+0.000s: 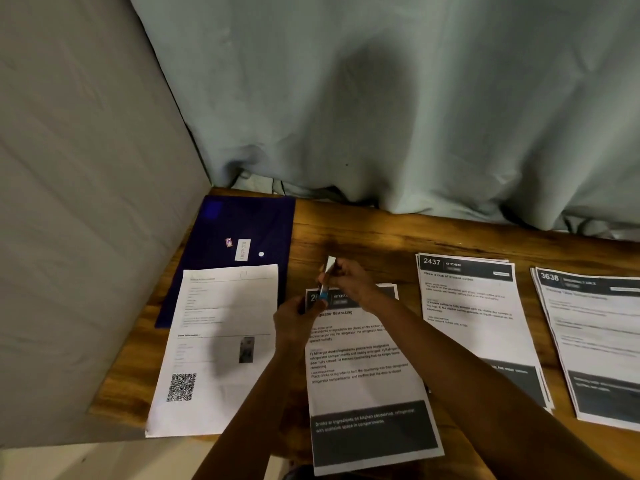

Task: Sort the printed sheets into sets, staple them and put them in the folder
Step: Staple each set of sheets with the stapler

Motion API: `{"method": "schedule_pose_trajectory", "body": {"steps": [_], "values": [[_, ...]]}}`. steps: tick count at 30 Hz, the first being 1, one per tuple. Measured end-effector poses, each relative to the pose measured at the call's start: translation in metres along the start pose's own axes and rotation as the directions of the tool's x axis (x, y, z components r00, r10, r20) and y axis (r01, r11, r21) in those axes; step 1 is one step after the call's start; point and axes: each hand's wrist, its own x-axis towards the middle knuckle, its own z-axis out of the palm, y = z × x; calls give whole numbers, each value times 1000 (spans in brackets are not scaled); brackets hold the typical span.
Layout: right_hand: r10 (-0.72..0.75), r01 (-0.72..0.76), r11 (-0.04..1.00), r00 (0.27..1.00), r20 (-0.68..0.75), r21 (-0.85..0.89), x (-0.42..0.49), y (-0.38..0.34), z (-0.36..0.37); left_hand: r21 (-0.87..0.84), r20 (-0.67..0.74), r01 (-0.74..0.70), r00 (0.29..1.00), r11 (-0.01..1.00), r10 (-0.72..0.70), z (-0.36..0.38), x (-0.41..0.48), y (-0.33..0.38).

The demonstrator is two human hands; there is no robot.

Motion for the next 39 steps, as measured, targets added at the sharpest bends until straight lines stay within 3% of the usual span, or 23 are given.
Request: {"method": "schedule_pose_trajectory", "body": {"steps": [6, 10, 12, 13, 15, 17, 19, 20, 25, 29, 34, 39], "values": [[-45, 45, 999, 999, 17, 12, 1, -4, -8, 29, 50, 39, 998, 999, -41, -1, 7, -4], [-154, 165, 983, 979, -135, 75, 2, -22, -24, -19, 33, 60, 998, 998, -59, -2, 13, -5], [-209, 209, 978, 957, -203, -21, 8, -26, -40, -9, 24, 56, 998, 998, -56, -3, 19, -5], [-234, 203, 967, 948, -217, -156, 13, -25, -49, 3, 20, 43, 999, 999, -43, -4, 22, -5], [-259, 123, 835, 948, -186, -536, 23, -19, -69, 41, 7, 4, 1000, 999, -4, -5, 30, -5], [-190, 4, 559, 974, -123, -829, 30, -10, -84, 88, -5, -59, 998, 994, 59, -5, 36, -5], [-111, -68, 363, 987, -116, -929, 34, 1, -93, 120, -15, -113, 993, 986, 116, -3, 42, -6], [-85, -96, 338, 988, -132, -936, 37, 8, -95, 134, -18, -131, 991, 982, 134, -1, 44, -6], [-92, -139, 464, 975, -203, -875, 38, 30, -97, 327, 62, -273, 962, 905, 268, 14, 39, -15], [-141, -113, 503, 967, -211, -857, 40, 37, -95, 530, 305, -381, 919, 757, 249, 30, 25, -24], [-186, -104, 499, 957, -224, -860, 44, 45, -94, 721, 531, -571, 819, 392, 217, 47, 14, -42], [-177, -95, 524, 960, -218, -846, 37, 43, -95, 708, 568, -624, 781, 330, 259, 43, 22, -49]]}}
